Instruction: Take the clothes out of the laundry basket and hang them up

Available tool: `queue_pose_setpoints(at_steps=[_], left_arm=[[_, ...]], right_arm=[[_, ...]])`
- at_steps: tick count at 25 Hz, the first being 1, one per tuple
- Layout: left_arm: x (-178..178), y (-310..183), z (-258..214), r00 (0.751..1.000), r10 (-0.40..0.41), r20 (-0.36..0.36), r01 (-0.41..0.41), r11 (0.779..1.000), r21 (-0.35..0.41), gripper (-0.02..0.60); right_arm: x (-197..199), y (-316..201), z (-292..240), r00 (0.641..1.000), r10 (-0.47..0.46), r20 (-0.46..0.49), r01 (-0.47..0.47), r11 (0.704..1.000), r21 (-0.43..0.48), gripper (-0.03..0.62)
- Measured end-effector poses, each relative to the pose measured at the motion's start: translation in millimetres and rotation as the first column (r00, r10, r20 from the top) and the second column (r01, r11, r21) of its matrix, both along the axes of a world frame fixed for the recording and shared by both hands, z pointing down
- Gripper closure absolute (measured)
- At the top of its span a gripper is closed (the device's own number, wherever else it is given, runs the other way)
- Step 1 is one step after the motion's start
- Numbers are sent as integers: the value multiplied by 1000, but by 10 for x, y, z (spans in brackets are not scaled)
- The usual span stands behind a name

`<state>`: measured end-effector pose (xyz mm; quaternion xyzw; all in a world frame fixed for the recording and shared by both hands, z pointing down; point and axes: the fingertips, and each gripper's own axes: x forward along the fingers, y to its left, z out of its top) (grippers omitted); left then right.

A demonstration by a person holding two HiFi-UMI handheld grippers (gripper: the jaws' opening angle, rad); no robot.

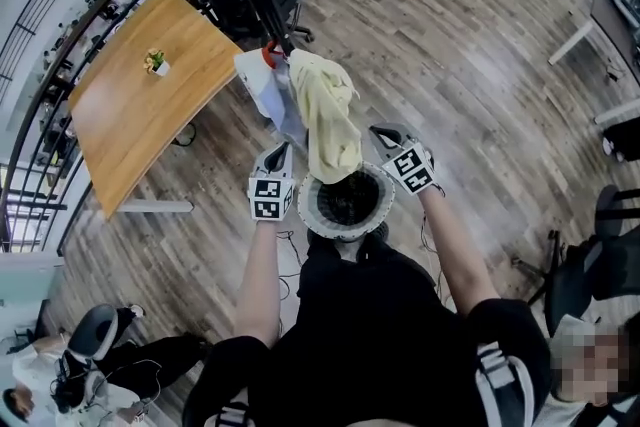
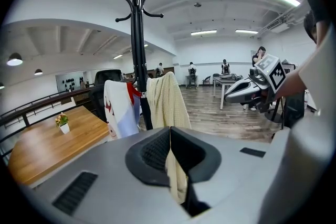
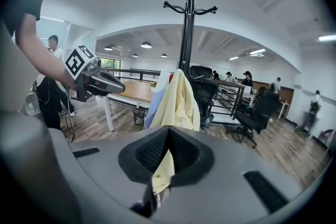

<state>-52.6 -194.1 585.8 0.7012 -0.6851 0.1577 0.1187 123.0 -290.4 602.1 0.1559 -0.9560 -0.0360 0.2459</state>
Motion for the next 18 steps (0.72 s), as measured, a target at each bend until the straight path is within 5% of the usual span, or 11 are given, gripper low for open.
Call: queue_pose_setpoints(at_steps=[18], left_arm=[[-60,290,-74,992,124,17,-124,992,-27,558]], right_arm=[[-92,368,-125,997,75,7,-75,997,-17,586]])
